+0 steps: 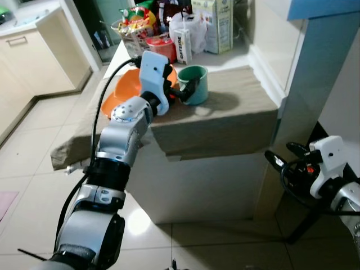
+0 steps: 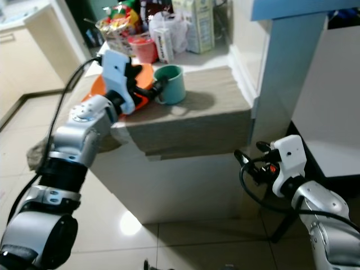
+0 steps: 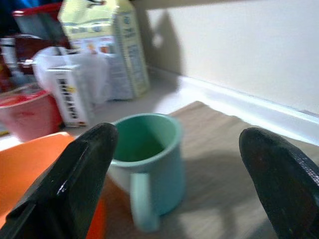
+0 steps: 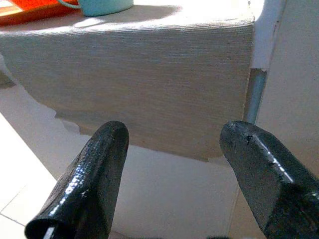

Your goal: Setting the table

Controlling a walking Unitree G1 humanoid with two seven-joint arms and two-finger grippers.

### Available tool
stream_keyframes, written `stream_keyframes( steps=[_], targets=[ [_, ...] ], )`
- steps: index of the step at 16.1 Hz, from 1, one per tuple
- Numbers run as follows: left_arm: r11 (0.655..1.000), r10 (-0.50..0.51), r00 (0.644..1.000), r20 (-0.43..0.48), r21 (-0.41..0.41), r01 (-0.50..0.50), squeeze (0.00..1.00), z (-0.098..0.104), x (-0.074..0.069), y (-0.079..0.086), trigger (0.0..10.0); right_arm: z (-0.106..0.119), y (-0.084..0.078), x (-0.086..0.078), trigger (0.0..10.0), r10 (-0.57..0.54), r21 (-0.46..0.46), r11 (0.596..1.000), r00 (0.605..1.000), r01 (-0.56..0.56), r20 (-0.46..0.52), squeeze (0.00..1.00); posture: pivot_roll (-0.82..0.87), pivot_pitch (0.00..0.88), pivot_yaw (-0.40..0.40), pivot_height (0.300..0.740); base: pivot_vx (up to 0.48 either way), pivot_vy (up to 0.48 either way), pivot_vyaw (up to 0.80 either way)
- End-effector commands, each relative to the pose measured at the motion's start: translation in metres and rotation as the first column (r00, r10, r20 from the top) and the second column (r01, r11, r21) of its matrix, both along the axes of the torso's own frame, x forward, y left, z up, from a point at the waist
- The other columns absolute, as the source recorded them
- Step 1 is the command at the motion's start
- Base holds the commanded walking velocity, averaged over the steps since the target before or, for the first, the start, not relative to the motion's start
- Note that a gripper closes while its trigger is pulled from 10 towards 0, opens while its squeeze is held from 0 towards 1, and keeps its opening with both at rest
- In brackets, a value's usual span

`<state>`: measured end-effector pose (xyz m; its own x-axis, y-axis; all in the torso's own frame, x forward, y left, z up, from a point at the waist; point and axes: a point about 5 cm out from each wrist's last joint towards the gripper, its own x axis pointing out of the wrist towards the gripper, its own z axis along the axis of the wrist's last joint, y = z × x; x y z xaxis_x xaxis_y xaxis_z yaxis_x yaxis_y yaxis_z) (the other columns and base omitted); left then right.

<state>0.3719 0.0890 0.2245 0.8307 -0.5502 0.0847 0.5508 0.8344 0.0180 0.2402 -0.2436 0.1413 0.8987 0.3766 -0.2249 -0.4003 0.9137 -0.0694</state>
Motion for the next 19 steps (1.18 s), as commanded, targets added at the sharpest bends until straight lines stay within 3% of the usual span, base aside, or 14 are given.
stream_keyframes(
  steps=[1, 6, 12, 19],
  targets=[
    [1.000, 0.015, 1.000, -0.017, 0.007, -0.015, 0.00, -0.001, 0.000, 0.004, 10.0, 0.004, 0.006, -0.001, 10.0, 0.020, 0.005, 1.000, 1.000, -0.021, 0.014, 0.00, -0.31, 0.027, 0.228, 0.740, 0.000, 0.000, 0.00],
    [0.995, 0.083, 0.996, -0.041, 0.066, -0.080, 0.00, -0.019, 0.004, 0.012, 10.0, 0.003, 0.009, -0.002, 10.0, 0.035, -0.005, 0.999, 0.999, -0.035, -0.019, 0.00, -0.30, 0.034, 0.204, 0.740, 0.000, 0.000, 0.00],
    [0.991, 0.127, 0.989, -0.082, 0.060, -0.122, 0.00, -0.033, 0.011, 0.017, 10.0, 0.012, 0.014, -0.005, 10.0, 0.069, -0.005, 0.998, 0.997, -0.070, -0.014, 0.00, -0.31, 0.058, 0.186, 0.740, 0.000, 0.000, 0.00],
    [0.994, 0.106, 0.990, -0.094, 0.036, -0.103, 0.00, -0.032, 0.020, 0.005, 10.0, 0.011, 0.012, -0.018, 10.0, 0.056, -0.011, 0.998, 0.998, -0.057, -0.042, 0.00, -0.36, 0.082, 0.193, 0.740, 0.000, 0.000, 0.00]
  ],
)
